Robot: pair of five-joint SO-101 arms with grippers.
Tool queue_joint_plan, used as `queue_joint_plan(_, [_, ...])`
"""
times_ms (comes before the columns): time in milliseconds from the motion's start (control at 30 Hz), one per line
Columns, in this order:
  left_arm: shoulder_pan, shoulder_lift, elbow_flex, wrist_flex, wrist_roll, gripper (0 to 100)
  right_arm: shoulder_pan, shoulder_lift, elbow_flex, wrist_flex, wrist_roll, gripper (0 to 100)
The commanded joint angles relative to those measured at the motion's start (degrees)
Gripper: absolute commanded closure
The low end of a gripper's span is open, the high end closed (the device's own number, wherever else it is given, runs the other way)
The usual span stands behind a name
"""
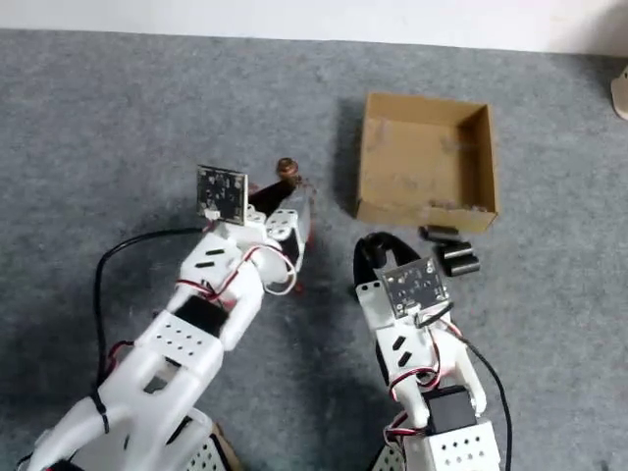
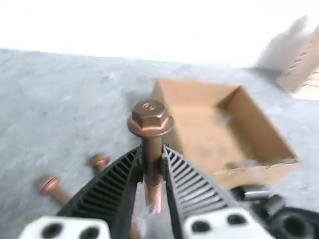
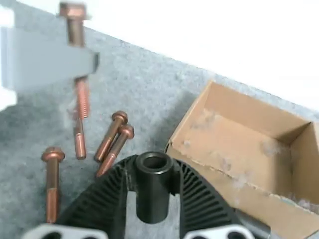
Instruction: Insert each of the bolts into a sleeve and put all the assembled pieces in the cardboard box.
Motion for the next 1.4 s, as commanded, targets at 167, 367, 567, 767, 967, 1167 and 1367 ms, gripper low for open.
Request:
queue_joint_plan(167, [2.33,-2.42,-2.24,-2.20,10.73,99,-0.92,-2.24,7.34,2.51,-0.88,99.4])
queue_joint_plan(367, [2.86,-2.68,-2.51,-2.64,12.92,99,-5.85,-2.07,7.34,2.59,-0.79,99.4])
queue_joint_plan(567, [8.31,-13.85,2.51,-2.20,14.24,99,-6.46,-2.07,7.34,3.91,-0.62,99.4])
queue_joint_plan(767, [13.67,-31.78,11.12,-2.11,3.69,99,-6.11,-2.07,7.34,3.91,-0.62,99.4])
queue_joint_plan(967, [14.29,-38.02,14.64,3.52,2.46,99,-6.46,-2.07,7.34,3.91,-0.79,99.4])
queue_joint_plan(1167, [14.02,-37.93,15.16,4.40,2.46,99,-7.34,-2.07,7.25,3.74,-0.88,99.4])
queue_joint_plan(1367, [12.62,-37.93,16.40,4.31,2.46,99,-10.07,-2.15,7.25,3.65,-0.88,99.4])
